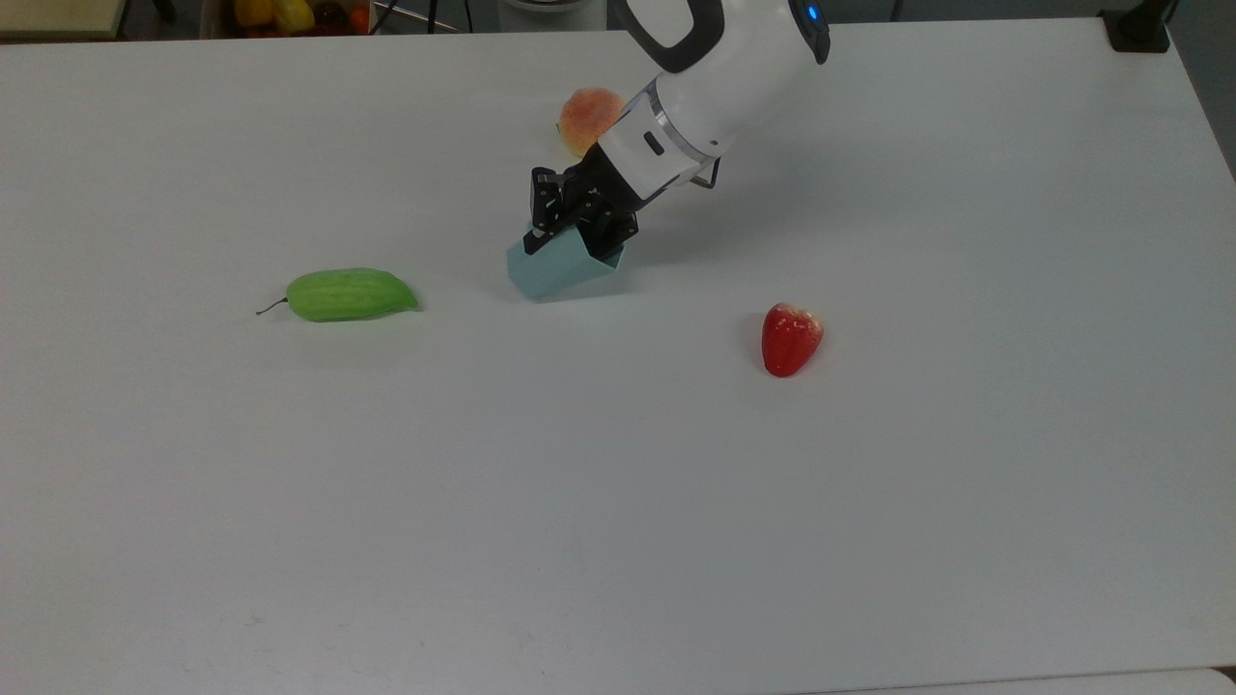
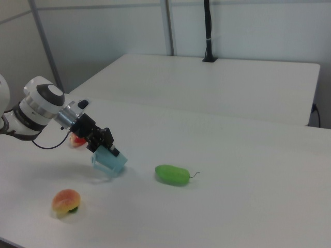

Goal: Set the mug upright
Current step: 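Close the gripper on the mug's rim, then rotate the held mug upward so it stands on its base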

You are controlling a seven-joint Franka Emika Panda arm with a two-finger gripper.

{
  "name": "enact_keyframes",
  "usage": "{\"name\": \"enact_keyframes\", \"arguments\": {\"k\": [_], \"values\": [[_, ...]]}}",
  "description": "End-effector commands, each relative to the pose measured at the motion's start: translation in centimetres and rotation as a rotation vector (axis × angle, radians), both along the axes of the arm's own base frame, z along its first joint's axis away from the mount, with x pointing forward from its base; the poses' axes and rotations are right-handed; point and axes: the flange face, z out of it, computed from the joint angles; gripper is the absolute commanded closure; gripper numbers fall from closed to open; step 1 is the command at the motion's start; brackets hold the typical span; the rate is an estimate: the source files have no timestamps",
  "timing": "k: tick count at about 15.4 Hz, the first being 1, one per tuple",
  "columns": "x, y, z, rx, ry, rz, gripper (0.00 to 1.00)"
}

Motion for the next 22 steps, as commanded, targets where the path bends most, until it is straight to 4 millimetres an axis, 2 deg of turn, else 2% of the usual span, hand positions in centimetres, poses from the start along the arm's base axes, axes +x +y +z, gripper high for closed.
{"name": "enact_keyframes", "arguments": {"k": [1,4,7,12,14,16,22], "values": [[1.0,-0.4,2.3,0.138,0.005,-0.065,1.0],[3.1,-1.0,6.0,0.281,0.033,-0.076,1.0],[5.3,-2.7,9.3,0.456,0.059,-0.083,1.0],[9.3,-7.7,11.3,0.7,0.062,-0.129,1.0],[10.1,-9.1,9.9,0.725,0.083,-0.125,1.0],[10.8,-9.5,9.1,0.724,0.07,-0.087,1.0],[12.1,-10.1,4.9,0.744,0.079,-0.005,1.0]]}}
